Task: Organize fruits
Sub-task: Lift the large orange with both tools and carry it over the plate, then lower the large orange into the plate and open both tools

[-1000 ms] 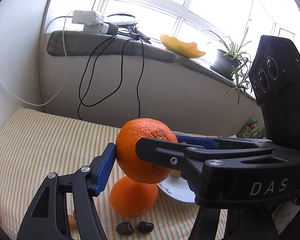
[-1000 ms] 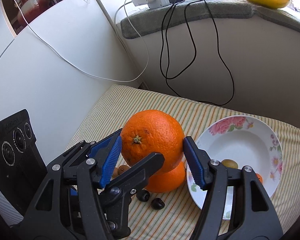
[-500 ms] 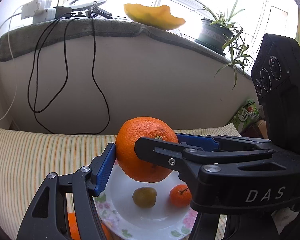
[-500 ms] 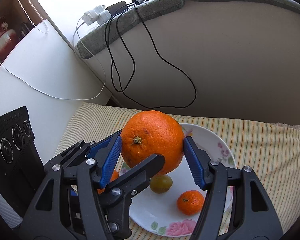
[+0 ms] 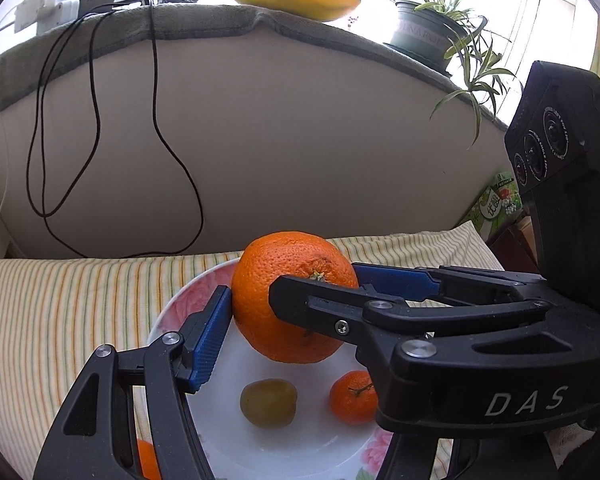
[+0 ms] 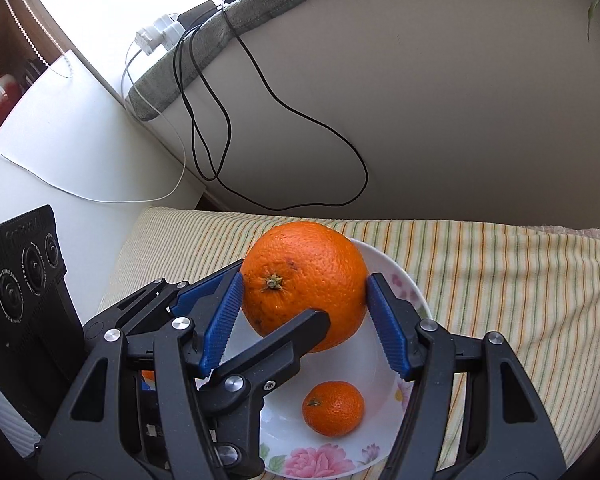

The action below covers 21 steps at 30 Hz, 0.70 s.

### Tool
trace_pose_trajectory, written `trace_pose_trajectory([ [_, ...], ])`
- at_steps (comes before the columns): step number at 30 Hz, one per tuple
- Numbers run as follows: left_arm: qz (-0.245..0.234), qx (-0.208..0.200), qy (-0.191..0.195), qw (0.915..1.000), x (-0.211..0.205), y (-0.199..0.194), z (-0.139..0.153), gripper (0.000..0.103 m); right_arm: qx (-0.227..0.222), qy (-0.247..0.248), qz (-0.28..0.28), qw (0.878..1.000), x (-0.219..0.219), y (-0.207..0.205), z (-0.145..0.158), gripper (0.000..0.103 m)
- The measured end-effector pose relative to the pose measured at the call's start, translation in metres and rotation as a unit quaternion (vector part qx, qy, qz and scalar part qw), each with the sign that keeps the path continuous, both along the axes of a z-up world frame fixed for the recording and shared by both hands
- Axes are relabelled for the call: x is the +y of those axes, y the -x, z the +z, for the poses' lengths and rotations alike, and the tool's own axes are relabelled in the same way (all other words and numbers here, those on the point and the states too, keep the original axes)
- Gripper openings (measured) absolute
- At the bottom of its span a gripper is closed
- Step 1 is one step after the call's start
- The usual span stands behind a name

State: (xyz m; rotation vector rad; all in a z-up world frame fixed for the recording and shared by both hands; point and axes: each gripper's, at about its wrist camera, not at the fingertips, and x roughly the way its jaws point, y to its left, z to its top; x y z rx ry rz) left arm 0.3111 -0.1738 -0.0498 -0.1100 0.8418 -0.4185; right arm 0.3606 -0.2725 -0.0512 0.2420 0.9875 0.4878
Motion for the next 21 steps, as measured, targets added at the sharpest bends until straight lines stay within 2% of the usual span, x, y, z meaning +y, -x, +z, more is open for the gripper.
trace_pose_trajectory([
  [9,-0.002,0.015,-0.008,0.9999,-0.004,-0.002,-0.005,0.064,0.011,0.005,-0.005,1.0,0.005,-0.003,-0.006,0.066],
  [15,0.002,0.032,-0.008,0.9995,-0.007,-0.005,-0.007,0.065,-0.002,0.02,-0.004,1.0,0.009,0.0,-0.003,0.069],
  [17,0.007,0.027,-0.012,0.9996,-0.007,-0.003,-0.004,0.069,-0.014,0.023,-0.001,1.0,0.012,0.002,0.003,0.074],
  [19,0.006,0.023,-0.015,0.9996,-0.005,0.001,-0.001,0.069,-0.024,0.037,-0.003,0.999,0.014,0.005,0.008,0.08],
  [21,0.007,0.018,-0.022,0.9996,-0.004,0.005,0.003,0.069,-0.031,0.043,-0.008,0.999,0.013,0.008,0.012,0.083],
])
